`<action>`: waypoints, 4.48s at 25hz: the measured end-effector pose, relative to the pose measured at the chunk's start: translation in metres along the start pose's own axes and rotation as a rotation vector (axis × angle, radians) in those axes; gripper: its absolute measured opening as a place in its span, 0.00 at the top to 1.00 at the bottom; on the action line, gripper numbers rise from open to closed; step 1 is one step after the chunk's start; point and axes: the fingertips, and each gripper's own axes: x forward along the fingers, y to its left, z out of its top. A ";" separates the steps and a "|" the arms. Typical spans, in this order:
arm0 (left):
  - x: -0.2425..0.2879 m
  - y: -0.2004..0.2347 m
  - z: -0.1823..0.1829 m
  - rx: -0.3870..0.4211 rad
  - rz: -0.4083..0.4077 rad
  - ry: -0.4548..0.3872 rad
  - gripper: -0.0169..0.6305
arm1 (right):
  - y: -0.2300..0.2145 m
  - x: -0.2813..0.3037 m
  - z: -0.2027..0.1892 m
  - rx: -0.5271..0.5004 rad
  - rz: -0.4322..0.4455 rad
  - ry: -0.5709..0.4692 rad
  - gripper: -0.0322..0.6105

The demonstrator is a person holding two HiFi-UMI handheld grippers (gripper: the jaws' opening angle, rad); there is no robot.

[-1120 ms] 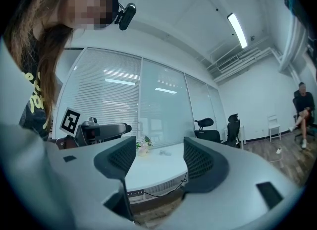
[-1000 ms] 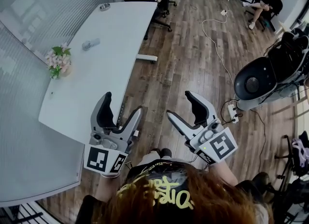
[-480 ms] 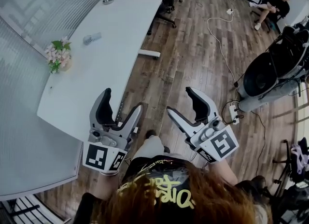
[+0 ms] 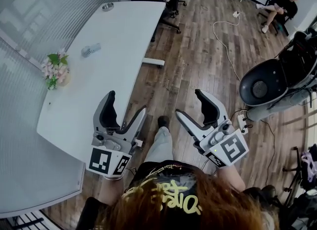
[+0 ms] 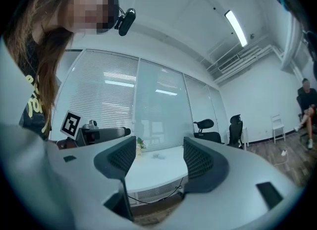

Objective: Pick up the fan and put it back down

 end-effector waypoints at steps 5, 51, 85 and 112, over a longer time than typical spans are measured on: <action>0.052 0.021 -0.018 0.011 -0.022 -0.010 0.39 | -0.044 0.031 -0.015 -0.007 -0.012 -0.010 0.51; 0.110 0.247 0.007 0.113 0.874 -0.009 0.39 | -0.108 0.434 -0.028 -0.024 0.922 -0.004 0.51; -0.016 0.240 -0.032 0.038 1.259 0.063 0.39 | 0.018 0.613 -0.359 -0.414 1.167 0.716 0.51; 0.005 0.238 -0.015 0.075 1.183 0.032 0.39 | 0.027 0.575 -0.255 -0.271 1.195 0.492 0.61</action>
